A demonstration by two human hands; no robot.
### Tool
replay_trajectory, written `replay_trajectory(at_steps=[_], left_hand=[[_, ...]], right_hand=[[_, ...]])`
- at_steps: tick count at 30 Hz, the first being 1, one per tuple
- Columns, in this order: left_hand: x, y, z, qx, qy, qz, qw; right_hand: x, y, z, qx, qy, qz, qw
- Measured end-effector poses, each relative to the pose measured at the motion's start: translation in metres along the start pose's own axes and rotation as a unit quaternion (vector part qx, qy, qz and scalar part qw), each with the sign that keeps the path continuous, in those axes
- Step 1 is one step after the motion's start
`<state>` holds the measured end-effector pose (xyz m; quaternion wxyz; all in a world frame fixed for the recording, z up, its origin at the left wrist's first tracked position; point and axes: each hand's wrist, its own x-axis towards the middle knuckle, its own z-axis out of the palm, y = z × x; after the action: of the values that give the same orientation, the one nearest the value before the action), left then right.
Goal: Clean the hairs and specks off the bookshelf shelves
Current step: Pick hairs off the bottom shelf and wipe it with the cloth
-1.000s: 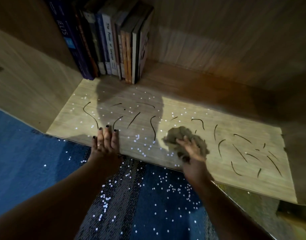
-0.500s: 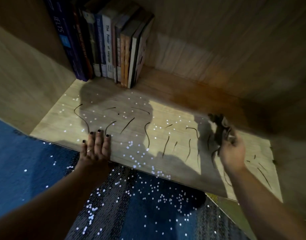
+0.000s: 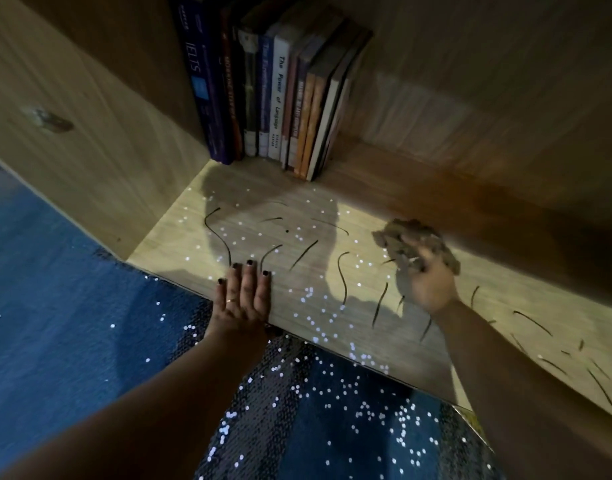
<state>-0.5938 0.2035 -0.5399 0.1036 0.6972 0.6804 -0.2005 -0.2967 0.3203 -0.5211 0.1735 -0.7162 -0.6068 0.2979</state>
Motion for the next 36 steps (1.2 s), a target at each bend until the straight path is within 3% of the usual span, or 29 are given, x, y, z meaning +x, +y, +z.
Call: replay_trajectory(at_steps=[5,9,12,15,17,20,24,29,33,36], left_hand=[[0.000,-0.002,0.006,-0.023,0.039,0.019,0.999],[0.000,-0.001,0.002,-0.038,0.018,0.019,0.999],[-0.002,-0.003,-0.014,-0.061,-0.032,0.015,0.998],[-0.007,-0.007,-0.034,-0.112,-0.049,0.044,0.992],[-0.017,-0.011,-0.045,-0.173,-0.031,0.075,0.982],[-0.043,-0.017,-0.045,-0.235,-0.001,0.104,0.966],[-0.075,-0.019,-0.019,-0.224,-0.005,0.138,0.965],[-0.102,-0.020,0.001,-0.220,-0.029,0.113,0.968],[-0.109,-0.027,0.013,-0.225,-0.034,0.104,0.968],[-0.114,-0.036,0.024,-0.213,-0.048,0.086,0.972]], right_hand=[[-0.071,-0.018,0.025,0.002,-0.080,-0.056,0.995],[-0.142,-0.032,0.038,0.009,-0.144,-0.070,0.987],[-0.180,-0.037,0.040,0.101,-0.134,-0.081,0.982],[-0.205,-0.044,0.022,0.153,-0.070,-0.037,0.985],[-0.210,-0.042,0.002,0.207,-0.017,0.044,0.977],[-0.204,-0.018,-0.031,0.323,0.059,0.146,0.933],[-0.189,0.013,-0.045,0.223,0.176,0.166,0.944],[-0.180,-0.007,0.002,0.129,0.121,0.183,0.967],[-0.197,-0.046,0.060,0.092,0.014,0.065,0.993],[-0.211,-0.069,0.086,0.131,-0.044,0.039,0.990]])
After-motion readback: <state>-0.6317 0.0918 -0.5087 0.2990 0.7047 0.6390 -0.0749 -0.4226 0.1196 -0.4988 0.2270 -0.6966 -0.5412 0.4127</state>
